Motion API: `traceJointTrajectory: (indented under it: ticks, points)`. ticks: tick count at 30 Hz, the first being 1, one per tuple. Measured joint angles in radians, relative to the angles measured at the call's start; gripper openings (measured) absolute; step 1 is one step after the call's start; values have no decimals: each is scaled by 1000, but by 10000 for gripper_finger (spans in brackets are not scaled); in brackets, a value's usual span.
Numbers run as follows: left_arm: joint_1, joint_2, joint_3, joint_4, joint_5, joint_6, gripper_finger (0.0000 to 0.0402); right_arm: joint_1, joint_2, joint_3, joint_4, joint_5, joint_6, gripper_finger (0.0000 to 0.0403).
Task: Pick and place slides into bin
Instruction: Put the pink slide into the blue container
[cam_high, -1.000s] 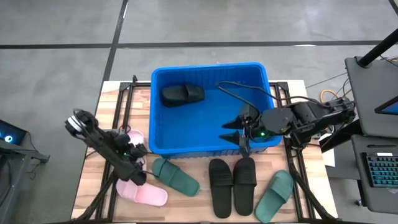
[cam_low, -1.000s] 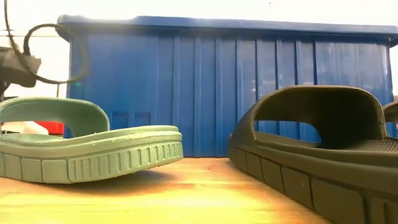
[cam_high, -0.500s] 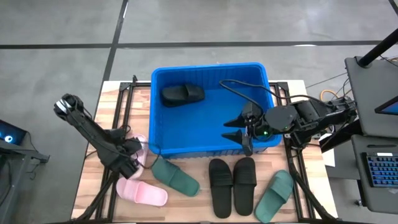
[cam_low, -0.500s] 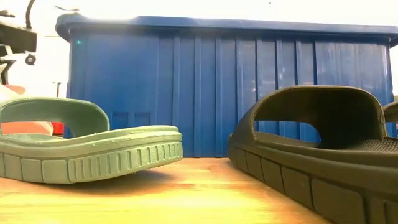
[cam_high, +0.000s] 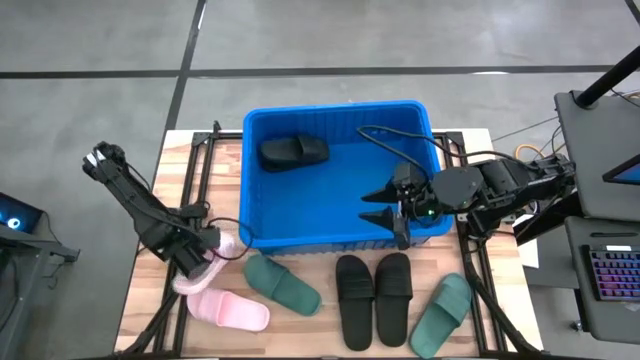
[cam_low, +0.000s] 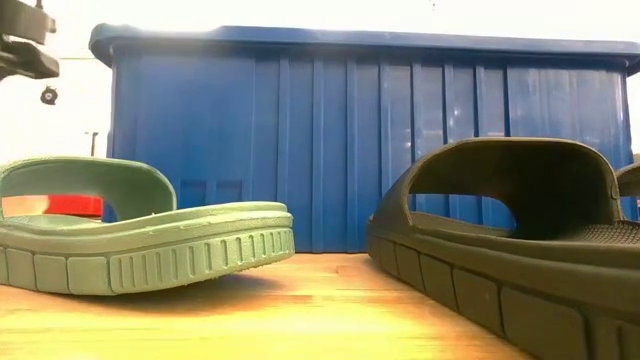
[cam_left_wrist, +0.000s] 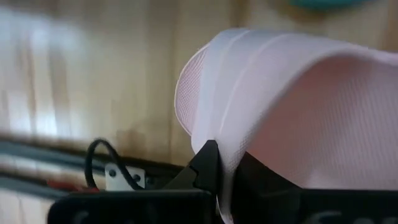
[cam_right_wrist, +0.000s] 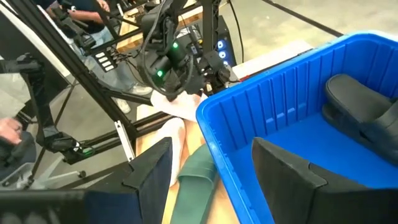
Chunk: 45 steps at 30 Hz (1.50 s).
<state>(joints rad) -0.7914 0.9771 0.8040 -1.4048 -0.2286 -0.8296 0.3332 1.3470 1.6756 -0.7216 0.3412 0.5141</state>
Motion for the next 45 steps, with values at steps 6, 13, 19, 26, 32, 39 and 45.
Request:
traceJointTrajectory:
  ticks: [6, 13, 19, 26, 32, 39, 45]
  points:
    - [1, -32, 61, 1, 86, 194, 0, 0, -17, 0, 2, 0, -15, 210]
    - [1, -40, 213, 21, 131, 255, 0, 0, -44, 0, 1, 0, -2, 210]
    - [1, -21, 377, 121, 139, 334, 0, 0, -61, 0, 2, 23, 1, 210]
    - [2, -10, 520, 203, 22, 421, 0, 0, -63, 0, 1, 29, 1, 210]
    - [1, 1, 621, 222, -63, 454, 0, 0, -63, 0, 2, 29, 2, 210]
    - [25, 48, 739, 227, -263, 649, 0, 0, -63, 0, 2, 32, 2, 210]
    - [157, 119, 860, 232, -306, 857, 0, 0, -65, 0, 7, 115, 8, 210]
